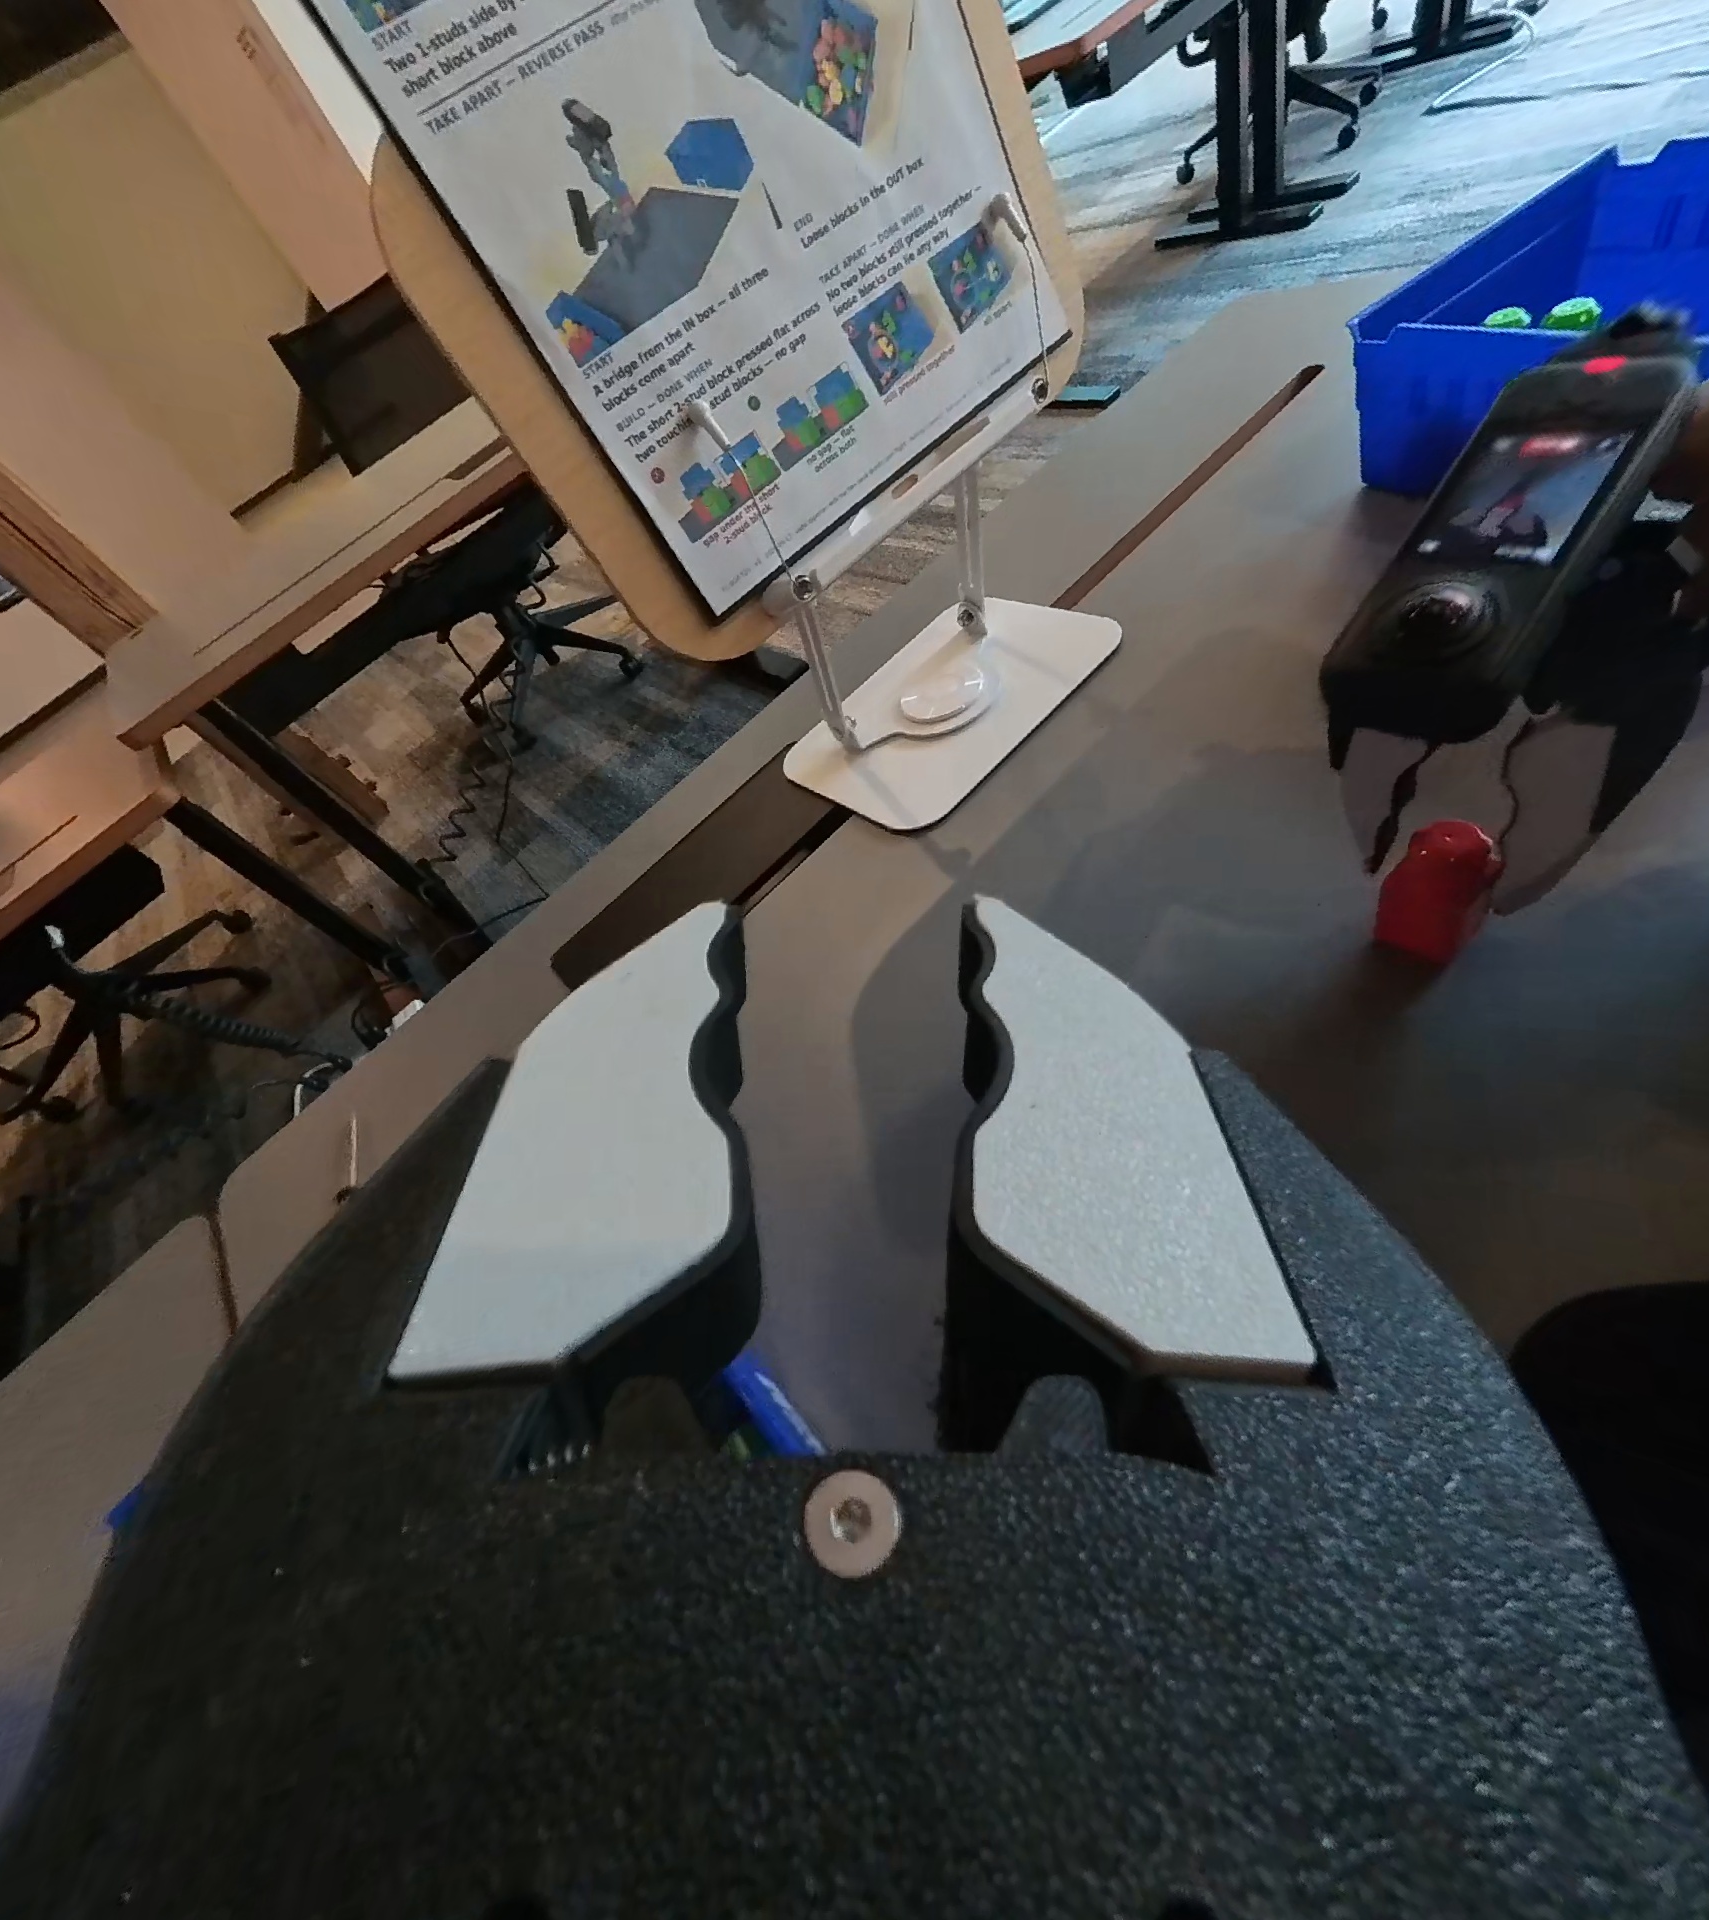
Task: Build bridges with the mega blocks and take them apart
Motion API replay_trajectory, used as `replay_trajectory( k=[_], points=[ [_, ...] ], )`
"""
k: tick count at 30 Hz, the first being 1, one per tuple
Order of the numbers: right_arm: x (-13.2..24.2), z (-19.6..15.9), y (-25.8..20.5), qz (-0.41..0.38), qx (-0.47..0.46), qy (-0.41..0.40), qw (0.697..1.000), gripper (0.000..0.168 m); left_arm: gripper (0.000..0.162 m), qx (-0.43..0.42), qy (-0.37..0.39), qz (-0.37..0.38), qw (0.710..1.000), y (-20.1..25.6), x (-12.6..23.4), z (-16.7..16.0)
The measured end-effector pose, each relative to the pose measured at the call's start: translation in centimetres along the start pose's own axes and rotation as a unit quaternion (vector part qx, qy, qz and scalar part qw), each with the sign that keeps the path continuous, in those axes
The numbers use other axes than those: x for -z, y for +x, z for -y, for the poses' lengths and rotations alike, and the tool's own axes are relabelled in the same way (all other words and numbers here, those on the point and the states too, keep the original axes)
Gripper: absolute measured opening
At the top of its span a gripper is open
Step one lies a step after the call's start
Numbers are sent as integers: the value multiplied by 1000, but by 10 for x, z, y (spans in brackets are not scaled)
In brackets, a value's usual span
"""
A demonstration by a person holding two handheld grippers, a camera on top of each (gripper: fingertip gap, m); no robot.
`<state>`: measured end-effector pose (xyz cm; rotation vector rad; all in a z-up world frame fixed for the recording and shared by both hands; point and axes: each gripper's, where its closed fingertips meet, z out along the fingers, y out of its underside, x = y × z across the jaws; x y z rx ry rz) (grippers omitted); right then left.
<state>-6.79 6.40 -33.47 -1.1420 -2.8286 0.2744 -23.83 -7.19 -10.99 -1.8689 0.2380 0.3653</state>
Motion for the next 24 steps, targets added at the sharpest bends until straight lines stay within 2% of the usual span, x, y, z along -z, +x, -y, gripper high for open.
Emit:
replay_trajectory(
  k=[6, 12, 17, 20, 24],
  points=[
    [35, 10, 2, -26, -1, 73, 997, 54, 41, 37, -32, 78, 996, -29, 27, -23],
    [83, 2, 12, -93, -22, 132, 987, 57, 45, 130, -105, 185, 968, -69, 60, -74],
    [110, -11, 19, -141, -40, 150, 978, 57, 45, 207, -245, 255, 912, -83, 86, -139],
    [115, -16, 20, -149, -44, 154, 976, 57, 47, 243, -337, 245, 876, -72, 97, -177],
    [118, -17, 21, -157, -46, 153, 975, 58, 44, 270, -438, 187, 837, -44, 106, -213]
  ],
)
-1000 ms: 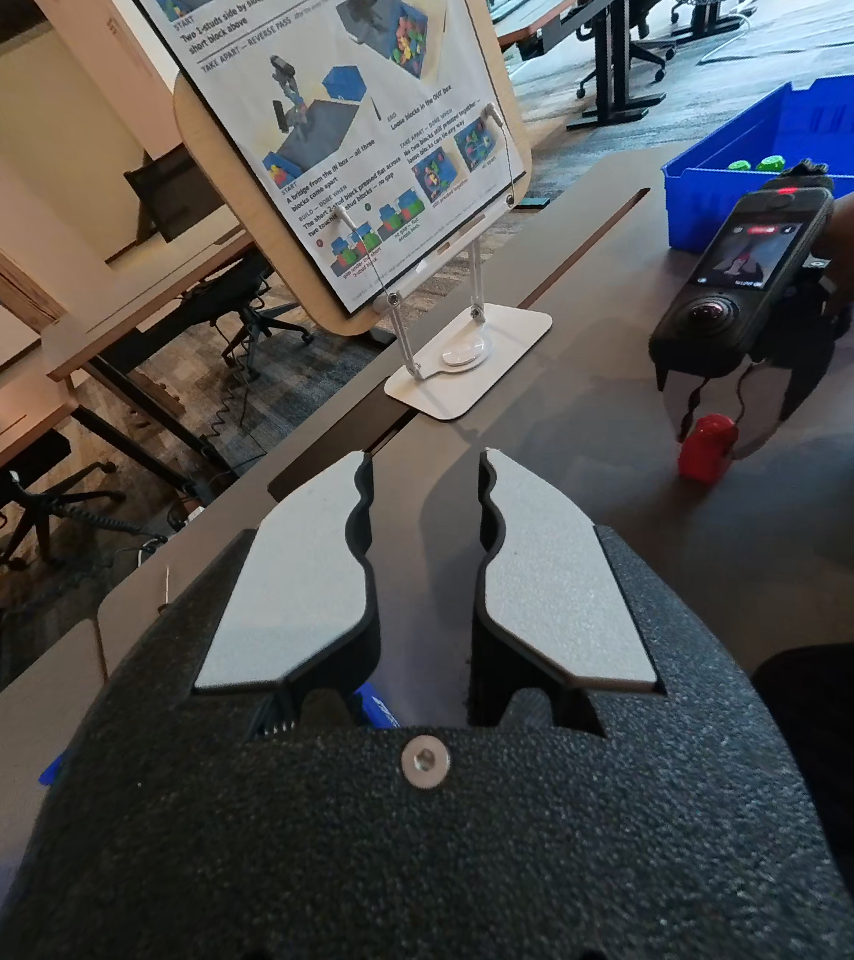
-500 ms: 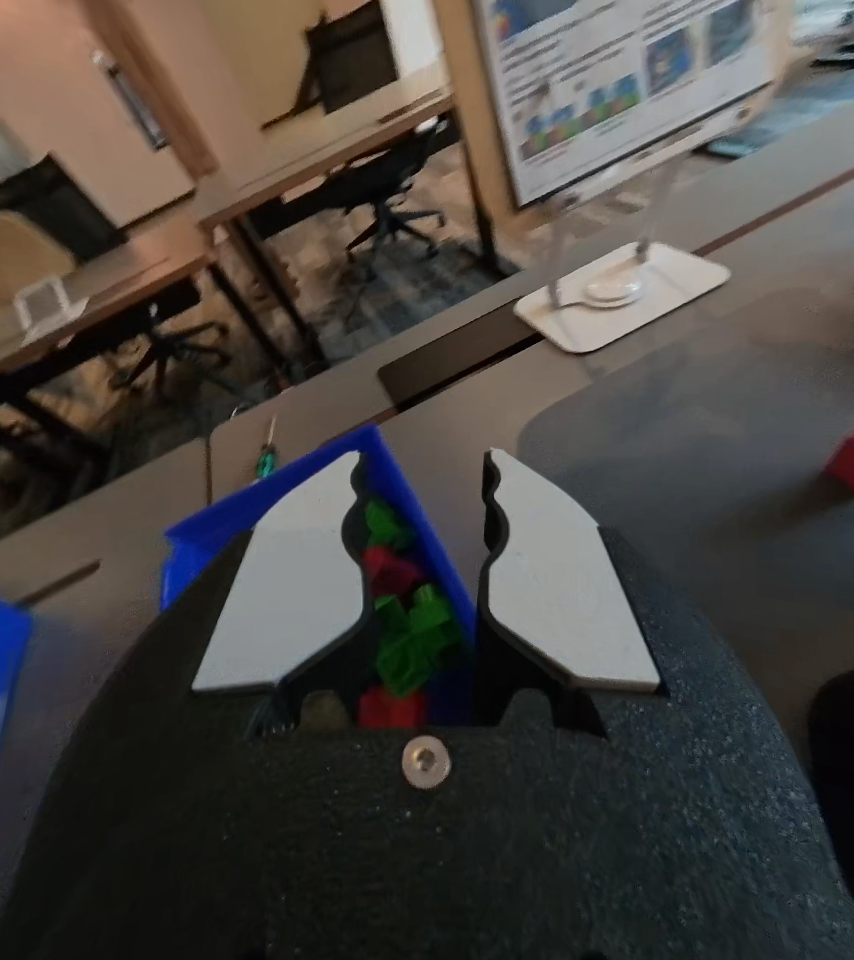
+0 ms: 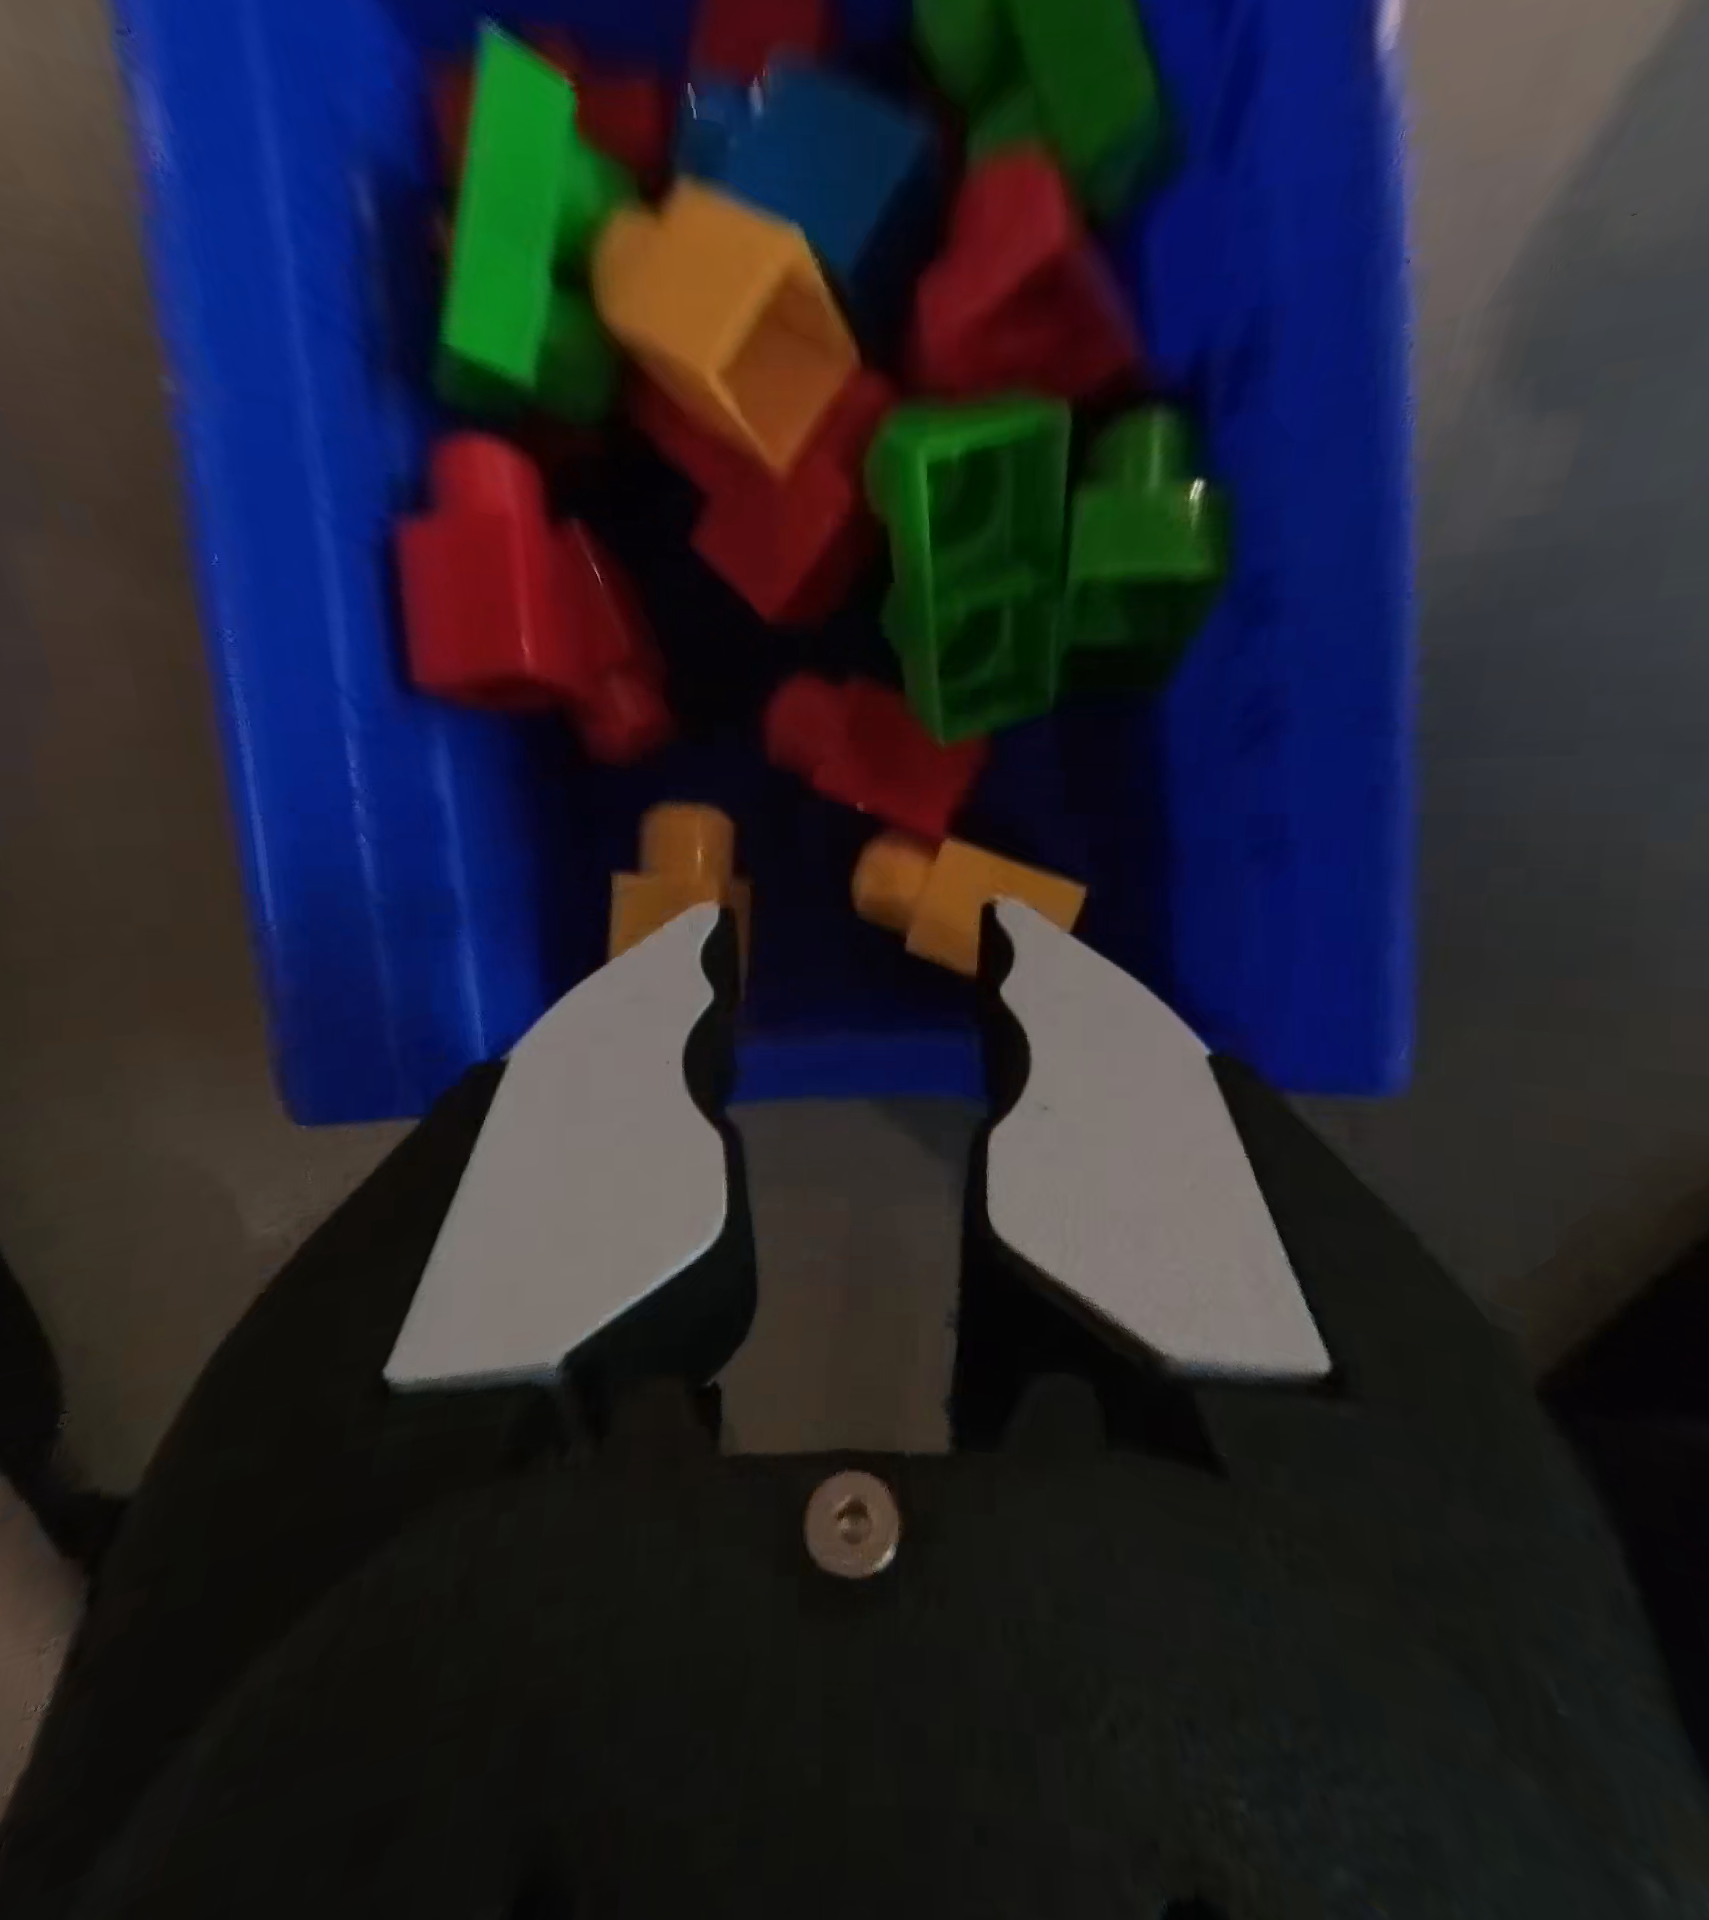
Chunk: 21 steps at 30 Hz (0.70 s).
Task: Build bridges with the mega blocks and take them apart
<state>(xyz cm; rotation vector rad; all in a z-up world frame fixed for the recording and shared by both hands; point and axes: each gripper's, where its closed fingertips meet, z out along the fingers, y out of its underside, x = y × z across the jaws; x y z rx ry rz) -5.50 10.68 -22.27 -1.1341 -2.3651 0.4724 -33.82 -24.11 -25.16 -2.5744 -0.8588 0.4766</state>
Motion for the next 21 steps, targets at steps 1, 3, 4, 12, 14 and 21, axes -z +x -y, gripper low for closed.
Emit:
replay_trajectory(
  k=[1, 3, 4, 12, 14, 21],
  points=[
    [0, 0, 0, -1, 1, -1, 1000, 58, 43, -2, -23, -2, 1000, 0, -4, -7],
    [-2, 1, -1, -1, 3, -4, 1000, 58, 40, 16, -51, -17, 998, 3, -10, -15],
    [-3, 1, -1, 0, 5, -6, 1000, 58, 40, 26, -56, -31, 998, 6, -12, -16],
    [-6, 2, -3, 0, 9, -11, 1000, 58, 53, 24, -115, -111, 987, 33, -35, -20],
    [-5, 2, -3, -3, 9, -12, 1000, 58, 59, 22, -130, -121, 984, 37, -41, -21],
    [-4, 2, -2, -8, 12, -11, 1000, 58, 80, 21, -213, -129, 968, 39, -64, -43]
  ],
)
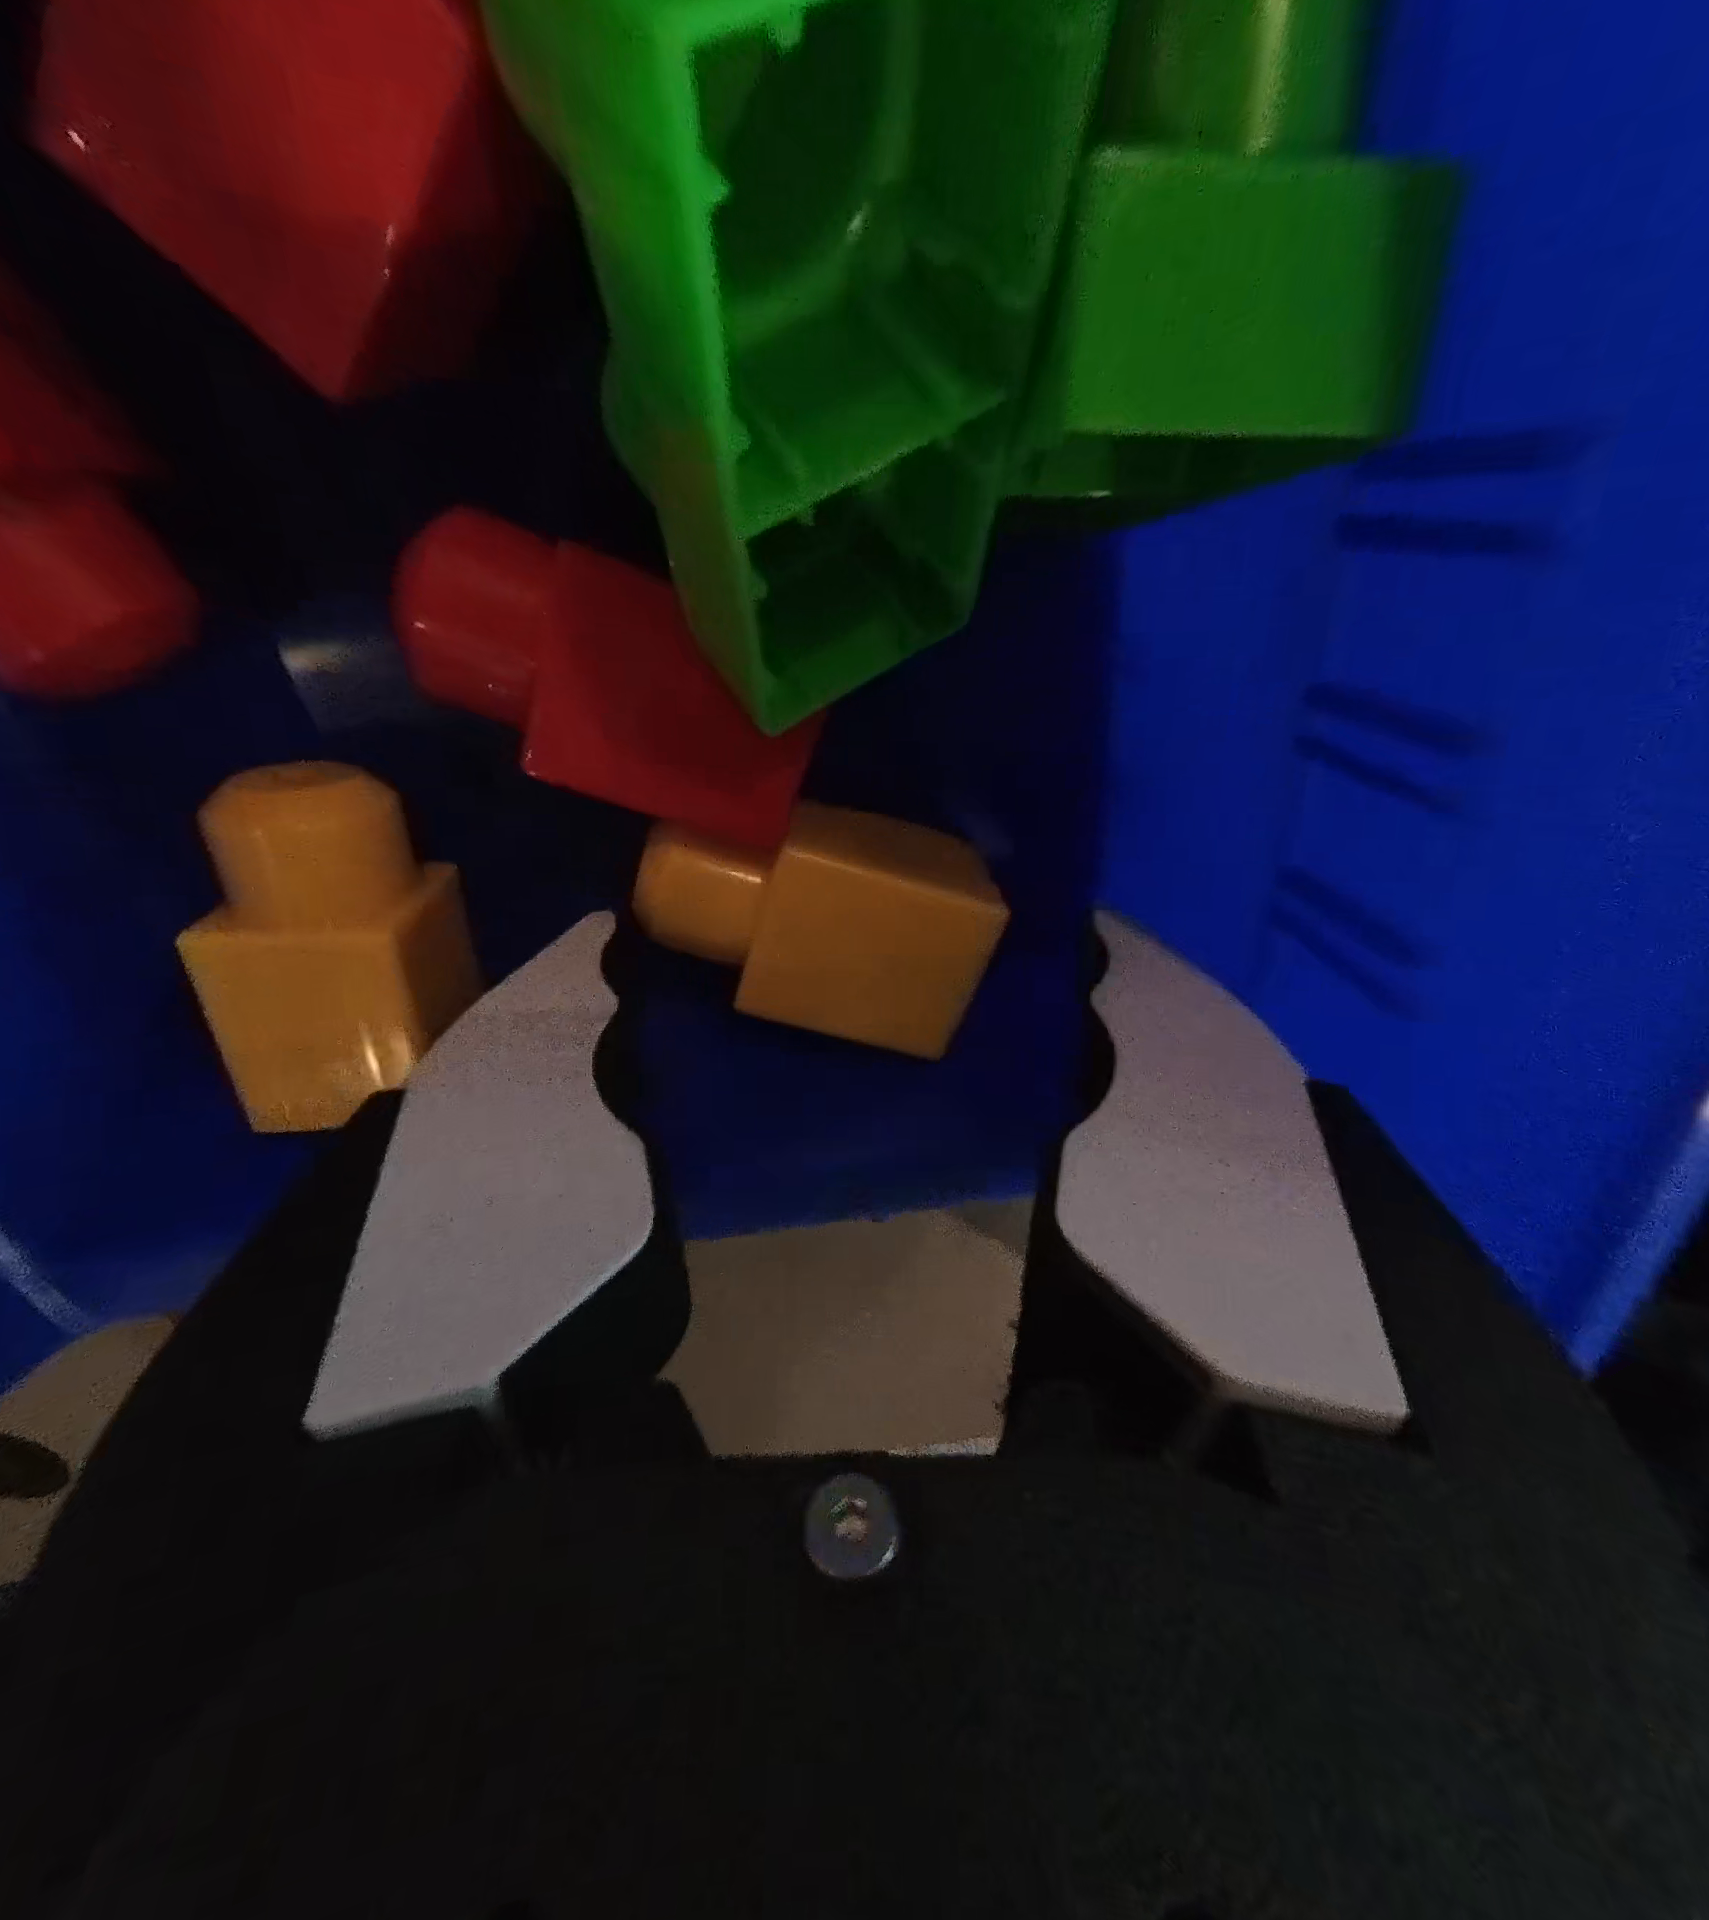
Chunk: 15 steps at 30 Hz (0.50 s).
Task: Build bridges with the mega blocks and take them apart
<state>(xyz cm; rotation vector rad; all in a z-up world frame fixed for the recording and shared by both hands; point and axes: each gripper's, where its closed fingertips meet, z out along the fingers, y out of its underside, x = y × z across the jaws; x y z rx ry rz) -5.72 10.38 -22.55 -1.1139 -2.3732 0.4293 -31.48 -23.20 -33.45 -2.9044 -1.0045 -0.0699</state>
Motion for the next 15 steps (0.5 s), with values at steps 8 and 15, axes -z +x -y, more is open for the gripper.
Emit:
replay_trajectory(
  k=[8, 15],
  points=[
    [1, 1, 0, -3, 4, 3, 1000, 59, 68, -5, 10, 15, 1000, -10, -2, 4],
    [0, 3, -1, -2, 8, 6, 1000, 58, 68, -5, 93, 41, 995, -20, 25, 0]
  ],
)
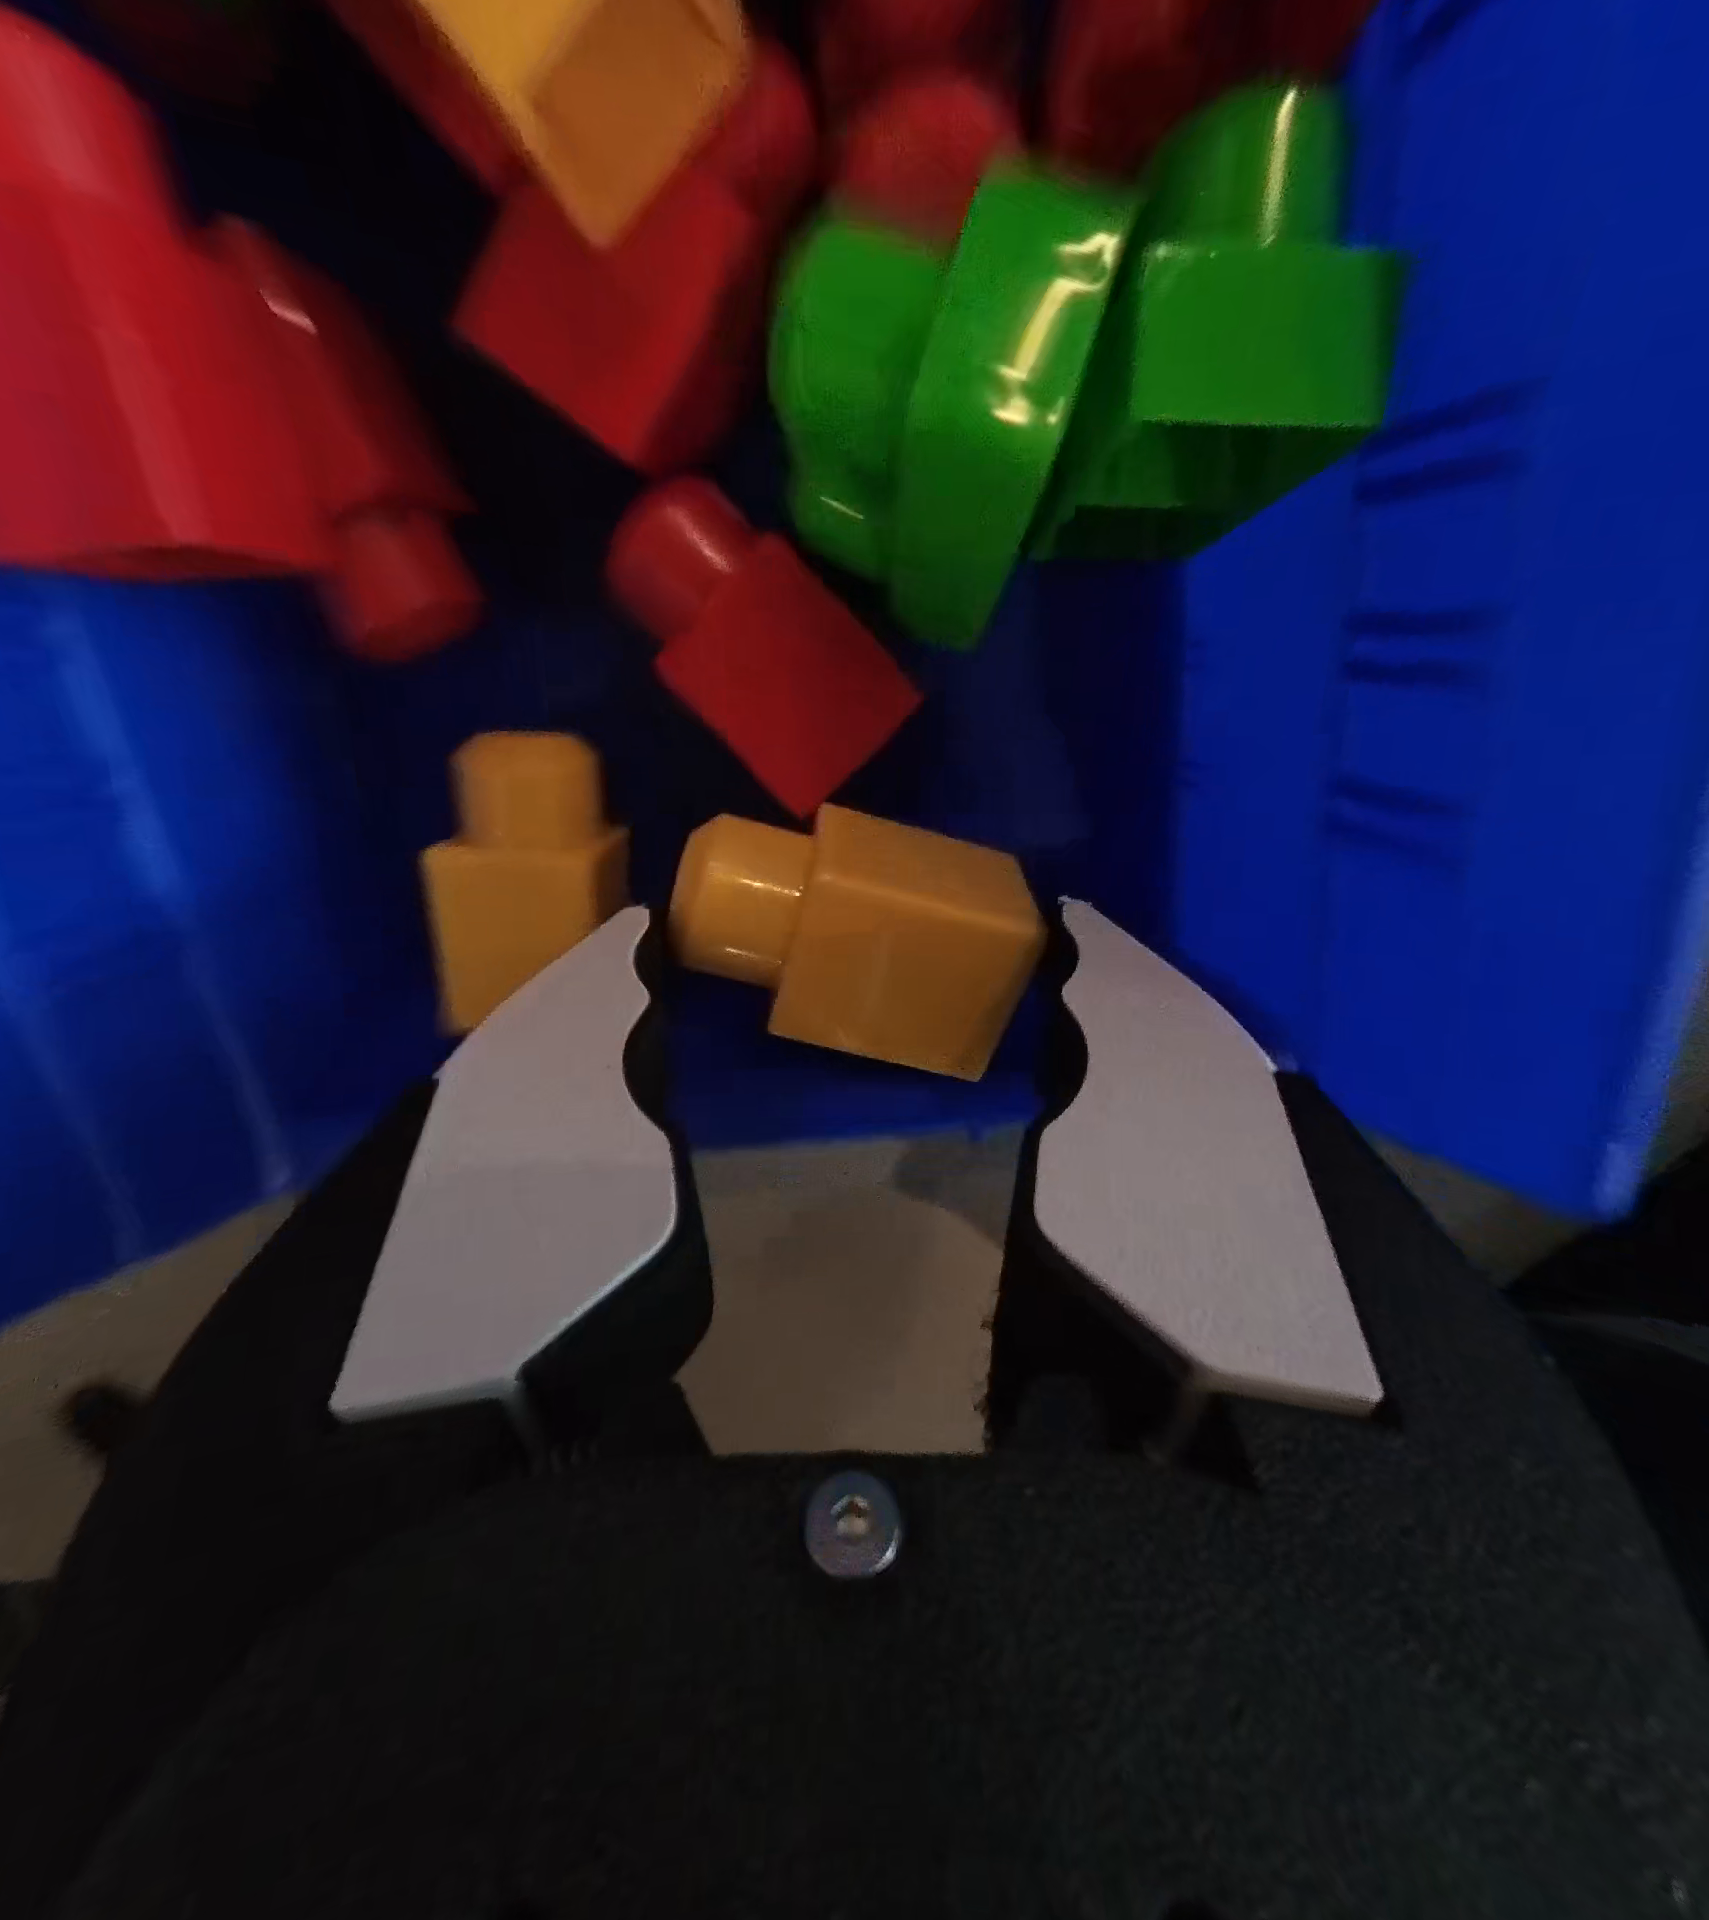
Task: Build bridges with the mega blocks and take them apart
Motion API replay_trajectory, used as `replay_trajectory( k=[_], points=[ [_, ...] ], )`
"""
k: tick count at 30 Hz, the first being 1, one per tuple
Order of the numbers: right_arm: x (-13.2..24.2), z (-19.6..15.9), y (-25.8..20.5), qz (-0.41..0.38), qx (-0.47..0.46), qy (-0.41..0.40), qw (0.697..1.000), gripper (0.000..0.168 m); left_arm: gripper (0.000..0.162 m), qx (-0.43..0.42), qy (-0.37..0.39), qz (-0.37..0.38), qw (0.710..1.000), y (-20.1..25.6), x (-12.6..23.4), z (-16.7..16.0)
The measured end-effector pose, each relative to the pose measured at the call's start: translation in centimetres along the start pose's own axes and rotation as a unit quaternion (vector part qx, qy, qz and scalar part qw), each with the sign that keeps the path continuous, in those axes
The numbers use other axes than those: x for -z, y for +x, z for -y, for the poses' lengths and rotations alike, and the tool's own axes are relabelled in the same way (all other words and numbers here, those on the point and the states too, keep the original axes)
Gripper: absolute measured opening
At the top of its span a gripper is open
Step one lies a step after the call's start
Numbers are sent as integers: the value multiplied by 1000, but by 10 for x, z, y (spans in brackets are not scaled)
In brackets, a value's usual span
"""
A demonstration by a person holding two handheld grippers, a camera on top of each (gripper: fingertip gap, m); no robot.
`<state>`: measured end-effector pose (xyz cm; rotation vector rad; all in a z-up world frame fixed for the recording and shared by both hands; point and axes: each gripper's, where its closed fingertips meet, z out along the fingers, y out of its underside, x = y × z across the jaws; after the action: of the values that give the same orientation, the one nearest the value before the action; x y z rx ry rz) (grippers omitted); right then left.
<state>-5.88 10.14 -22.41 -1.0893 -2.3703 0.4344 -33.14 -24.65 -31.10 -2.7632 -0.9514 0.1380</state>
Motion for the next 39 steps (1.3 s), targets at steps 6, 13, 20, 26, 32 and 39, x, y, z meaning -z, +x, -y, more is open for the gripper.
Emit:
replay_trajectory(
  k=[6, 13, 20, 26, 32, 39],
  points=[
    [-2, 19, -1, 12, -7, 52, 999, 58, 68, -120, 191, 41, 973, 22, 64, 44],
    [0, 71, -10, 52, -50, 184, 980, 58, 68, -348, 365, -17, 863, 124, 127, 88],
    [9, 134, -39, 176, -126, 340, 915, 65, 68, -542, 492, -178, 657, 245, 188, 73],
    [55, 169, -63, 353, -196, 461, 790, 64, 68, -612, 500, -254, 558, 296, 203, 53],
    [58, 172, -70, 394, -217, 457, 768, 50, 68, -639, 474, -280, 537, 321, 194, 51],
    [63, 169, -58, 339, -189, 486, 783, 36, 69, -622, 493, -279, 541, 330, 199, 59]
  ],
)
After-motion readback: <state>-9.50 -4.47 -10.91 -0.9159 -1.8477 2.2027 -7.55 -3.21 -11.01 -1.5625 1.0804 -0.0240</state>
